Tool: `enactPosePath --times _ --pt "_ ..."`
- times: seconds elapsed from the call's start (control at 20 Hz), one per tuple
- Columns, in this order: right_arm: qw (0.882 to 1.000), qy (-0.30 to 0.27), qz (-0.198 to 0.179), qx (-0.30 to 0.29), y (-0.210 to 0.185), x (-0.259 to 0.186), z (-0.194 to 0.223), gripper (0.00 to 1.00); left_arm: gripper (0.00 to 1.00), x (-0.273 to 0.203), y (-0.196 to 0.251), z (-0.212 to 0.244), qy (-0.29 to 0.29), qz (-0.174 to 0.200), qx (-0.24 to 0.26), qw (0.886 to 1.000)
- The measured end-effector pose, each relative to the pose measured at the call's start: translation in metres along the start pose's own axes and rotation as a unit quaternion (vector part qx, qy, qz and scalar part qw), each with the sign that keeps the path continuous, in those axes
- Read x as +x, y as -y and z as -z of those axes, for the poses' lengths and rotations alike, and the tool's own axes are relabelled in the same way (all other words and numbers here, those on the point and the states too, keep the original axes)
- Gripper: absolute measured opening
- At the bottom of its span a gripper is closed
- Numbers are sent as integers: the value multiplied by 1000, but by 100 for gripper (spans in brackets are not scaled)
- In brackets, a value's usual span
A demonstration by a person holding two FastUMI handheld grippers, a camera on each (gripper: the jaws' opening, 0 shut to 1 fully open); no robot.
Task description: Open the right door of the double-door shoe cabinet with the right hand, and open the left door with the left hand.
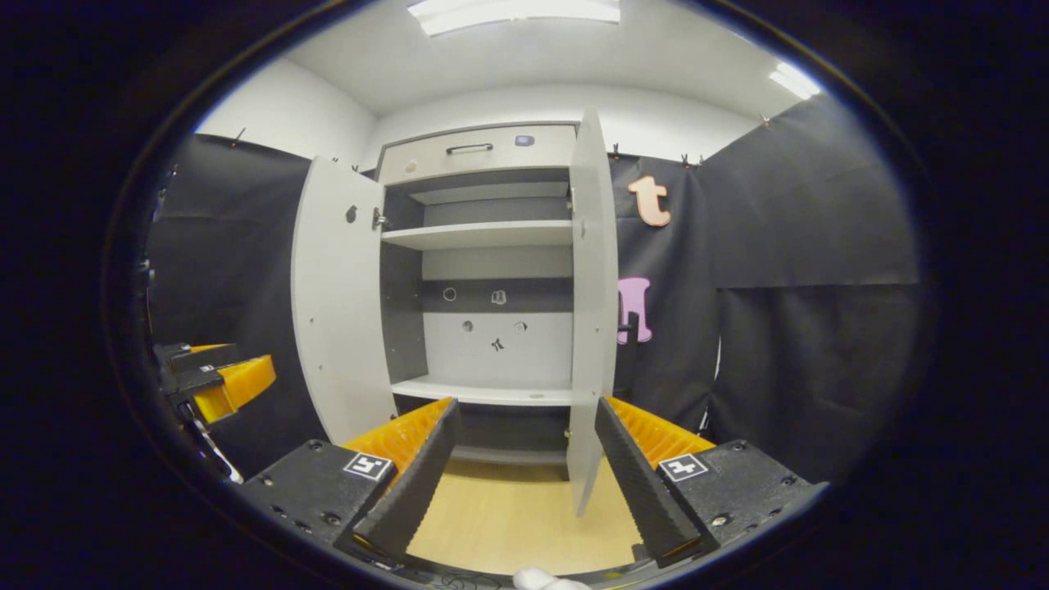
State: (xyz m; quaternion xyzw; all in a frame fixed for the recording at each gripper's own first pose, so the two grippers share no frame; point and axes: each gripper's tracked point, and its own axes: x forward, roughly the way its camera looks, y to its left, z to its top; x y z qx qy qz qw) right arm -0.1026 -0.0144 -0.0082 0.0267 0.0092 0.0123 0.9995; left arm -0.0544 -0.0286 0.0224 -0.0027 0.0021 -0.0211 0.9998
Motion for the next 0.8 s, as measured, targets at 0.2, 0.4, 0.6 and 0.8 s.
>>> enactPosePath --times 0.2,0.4,0.6,0.8 --pt "1000 -5 3 0 14 1 5 100 96 -8 16 6 -5 -2 -6 1000" --pt "1000 -2 6 3 22 2 4 100 96 -12 19 7 -6 -10 0 1000" --pt "1000 2 9 3 23 4 0 100 96 -7 13 1 1 -15 -2 1000" --pt "1000 2 12 5 19 8 0 100 96 -6 10 2 -2 -14 0 1000"
